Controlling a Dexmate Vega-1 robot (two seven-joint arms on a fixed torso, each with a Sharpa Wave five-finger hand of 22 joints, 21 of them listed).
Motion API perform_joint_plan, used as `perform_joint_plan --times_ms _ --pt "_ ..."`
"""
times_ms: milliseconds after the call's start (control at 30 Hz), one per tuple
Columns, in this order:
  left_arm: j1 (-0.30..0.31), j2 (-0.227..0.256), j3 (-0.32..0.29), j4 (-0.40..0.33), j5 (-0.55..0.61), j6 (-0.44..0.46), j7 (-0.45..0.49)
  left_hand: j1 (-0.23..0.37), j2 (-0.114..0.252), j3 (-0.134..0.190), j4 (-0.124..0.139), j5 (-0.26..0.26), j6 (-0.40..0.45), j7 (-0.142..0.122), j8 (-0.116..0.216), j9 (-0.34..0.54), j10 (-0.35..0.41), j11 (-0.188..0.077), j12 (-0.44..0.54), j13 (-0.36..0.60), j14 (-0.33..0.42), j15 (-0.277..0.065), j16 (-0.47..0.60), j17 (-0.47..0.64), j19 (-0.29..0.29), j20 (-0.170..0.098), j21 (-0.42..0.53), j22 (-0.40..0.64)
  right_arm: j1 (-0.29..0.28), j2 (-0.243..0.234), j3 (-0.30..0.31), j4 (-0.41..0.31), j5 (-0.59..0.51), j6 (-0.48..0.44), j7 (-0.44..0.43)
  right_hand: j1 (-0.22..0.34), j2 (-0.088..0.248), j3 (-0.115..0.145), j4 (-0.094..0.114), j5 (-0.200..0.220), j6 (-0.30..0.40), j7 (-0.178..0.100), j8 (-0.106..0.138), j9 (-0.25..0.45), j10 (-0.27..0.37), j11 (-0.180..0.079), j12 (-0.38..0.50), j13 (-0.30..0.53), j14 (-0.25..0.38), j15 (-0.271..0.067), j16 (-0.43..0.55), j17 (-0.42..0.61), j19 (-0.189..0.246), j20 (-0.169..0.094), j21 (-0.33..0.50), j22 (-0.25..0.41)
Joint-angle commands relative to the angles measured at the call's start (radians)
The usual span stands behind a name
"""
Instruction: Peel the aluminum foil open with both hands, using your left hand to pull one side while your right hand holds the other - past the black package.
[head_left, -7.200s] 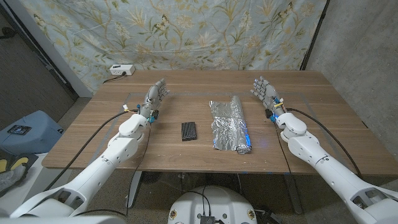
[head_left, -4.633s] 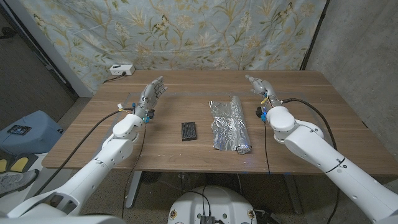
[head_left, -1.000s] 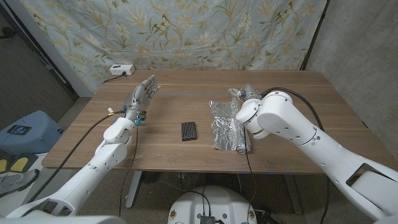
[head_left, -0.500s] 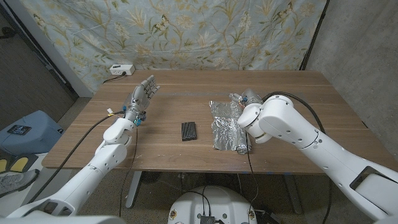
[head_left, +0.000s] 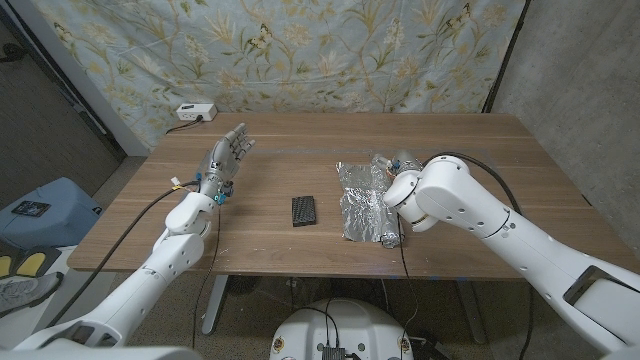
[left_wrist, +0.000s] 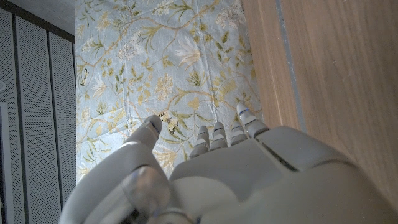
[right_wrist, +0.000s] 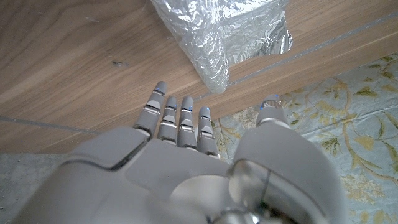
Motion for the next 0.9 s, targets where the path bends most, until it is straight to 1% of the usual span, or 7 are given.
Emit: perform_joint_plan --times_ms 33,200,233,467,733,900 --pt "0.002 -0.008 -0.002 0.022 -0.003 -0.016 -0.01 0.014 -0.001 0.002 -0.006 0.007 -0.005 0.0 -0.002 0.006 0.0 0.011 -0.003 0.003 0.001 0.005 0.004 0.005 -0.001 0.008 -0.002 0.004 0.01 -0.013 -0.024 0.008 0.026 0.0 0.0 0.0 0.0 -0.009 0.0 0.006 -0.003 0.071 0.005 0.003 0.0 -0.001 0.009 0.009 0.007 0.001 0.001 0.002 0.006 -0.004 -0.001 0.001" --pt "0.004 -0.006 -0.004 0.014 -0.004 -0.013 -0.007 0.015 -0.001 0.002 -0.007 0.008 -0.004 0.001 -0.002 0.006 0.001 0.012 -0.003 0.003 0.002 0.005 0.004 0.004 -0.001 0.009 -0.004 0.004 0.001 -0.009 -0.023 0.003 0.019 0.0 0.0 -0.001 0.0 -0.012 0.0 0.006 -0.008 0.071 0.003 0.003 0.0 -0.001 0.011 0.015 0.009 0.001 0.001 0.002 0.007 -0.004 -0.001 0.001" --pt "0.005 -0.005 -0.003 0.013 -0.004 -0.011 -0.006 0.015 0.0 0.002 -0.007 0.008 -0.004 0.002 -0.002 0.006 0.001 0.012 -0.003 0.003 0.002 0.006 0.004 0.004 -0.001 0.008 -0.004 0.004 0.008 -0.018 -0.033 0.0 0.028 0.0 0.0 -0.001 0.0 -0.012 0.0 0.007 -0.01 0.071 0.003 0.003 -0.001 -0.001 0.012 0.017 0.008 0.001 0.0 0.001 0.006 -0.004 -0.002 0.001" --pt "0.004 -0.006 -0.006 0.012 -0.006 -0.012 -0.005 0.016 0.0 0.001 -0.008 0.008 -0.002 0.002 -0.001 0.006 0.003 0.014 -0.002 0.003 0.002 0.008 0.004 0.004 0.001 0.01 -0.006 0.004 -0.001 -0.021 -0.034 -0.007 0.035 0.0 0.0 -0.002 -0.002 -0.018 0.0 0.009 -0.024 0.071 0.003 0.003 -0.01 -0.001 0.015 0.03 0.01 0.001 0.0 0.002 0.008 -0.003 -0.002 0.001" --pt "0.006 -0.002 -0.008 0.005 -0.005 -0.006 0.005 0.018 0.0 0.0 -0.01 0.008 -0.003 0.001 -0.001 0.006 0.002 0.013 -0.002 0.003 0.0 0.009 0.004 0.004 0.001 0.014 -0.008 0.004 0.002 -0.026 -0.046 0.006 0.055 0.0 0.0 -0.005 -0.007 -0.038 0.004 0.019 -0.055 0.071 0.002 0.003 -0.029 -0.001 0.017 0.05 0.005 0.001 -0.001 0.002 0.003 -0.003 -0.003 0.001" --pt "0.007 -0.002 -0.008 0.002 -0.005 -0.003 0.006 0.018 0.001 0.0 -0.01 0.008 -0.004 0.001 -0.001 0.006 0.0 0.014 -0.003 0.003 0.0 0.009 0.004 0.004 0.001 0.014 -0.009 0.004 0.002 -0.018 -0.052 0.027 0.059 0.0 0.0 -0.006 -0.009 -0.051 0.005 0.024 -0.073 0.071 0.002 0.003 -0.036 -0.001 0.018 0.059 0.002 0.001 -0.001 0.003 0.0 -0.003 -0.003 0.001"
